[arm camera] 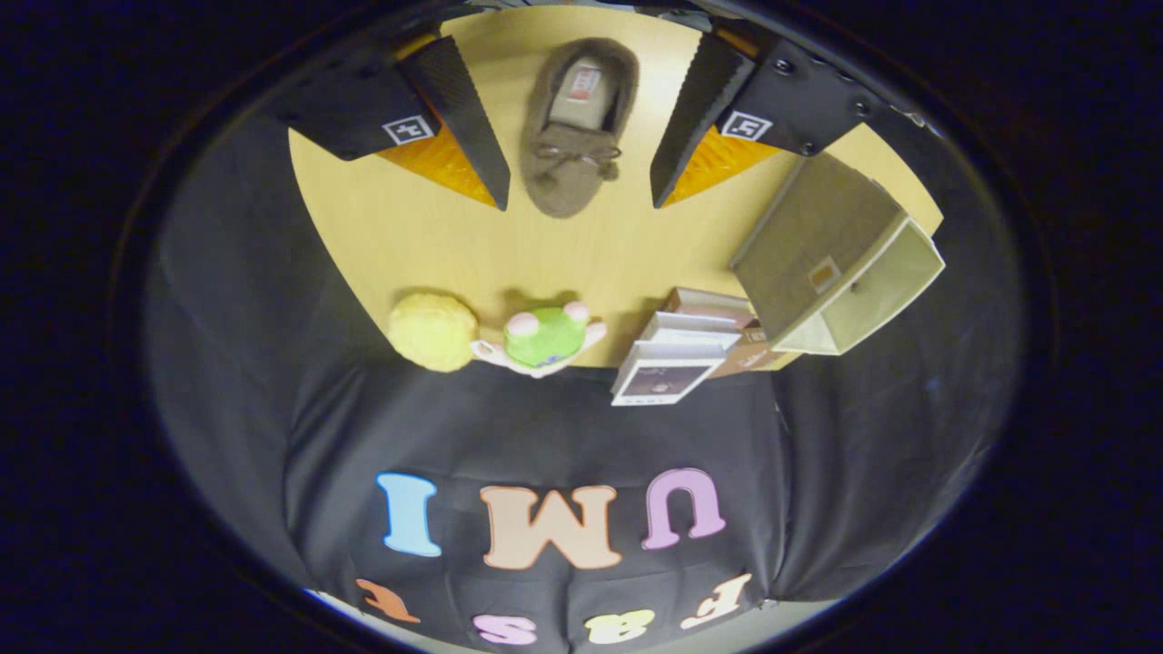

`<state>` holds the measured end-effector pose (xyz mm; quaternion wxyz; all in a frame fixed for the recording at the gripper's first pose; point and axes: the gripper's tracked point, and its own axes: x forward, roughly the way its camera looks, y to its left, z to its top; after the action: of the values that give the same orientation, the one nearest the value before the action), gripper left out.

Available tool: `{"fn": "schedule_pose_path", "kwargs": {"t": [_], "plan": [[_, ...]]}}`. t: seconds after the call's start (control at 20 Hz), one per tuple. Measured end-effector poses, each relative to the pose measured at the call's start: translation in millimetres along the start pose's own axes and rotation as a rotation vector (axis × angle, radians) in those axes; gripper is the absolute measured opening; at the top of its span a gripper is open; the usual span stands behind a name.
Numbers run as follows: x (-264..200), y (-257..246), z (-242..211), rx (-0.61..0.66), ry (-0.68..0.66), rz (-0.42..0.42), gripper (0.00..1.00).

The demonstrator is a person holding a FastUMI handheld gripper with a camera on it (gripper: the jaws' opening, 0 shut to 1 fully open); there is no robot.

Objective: Open the storage box then place both shoes into the box .Put the left shoe in first, then the right shoe, with the right side of both shoes facing outward in a uniform manner.

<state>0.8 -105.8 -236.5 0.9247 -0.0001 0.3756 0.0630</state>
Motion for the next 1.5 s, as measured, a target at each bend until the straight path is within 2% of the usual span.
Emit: {"fn": "schedule_pose_path", "kwargs": {"t": [0.25, 0.4, 0.55, 0.9, 0.95, 1.1, 1.15, 1.35, 1.5], "plan": [[16, -19, -54, 0.007, 0.125, 0.015, 0.98], [26, -18, -83, -0.012, 0.196, 0.031, 0.92], [38, -17, -105, -0.020, 0.269, 0.039, 0.90], [55, -21, -133, 0.086, 0.414, 0.032, 0.67], [62, -15, -136, 0.120, 0.417, 0.054, 0.63], [55, -17, -136, 0.184, 0.452, 0.019, 0.37], [53, -25, -132, 0.223, 0.446, -0.010, 0.31], [50, -20, -133, 0.373, 0.471, -0.036, 0.06], [48, -19, -129, 0.403, 0.454, -0.059, 0.05]]}}
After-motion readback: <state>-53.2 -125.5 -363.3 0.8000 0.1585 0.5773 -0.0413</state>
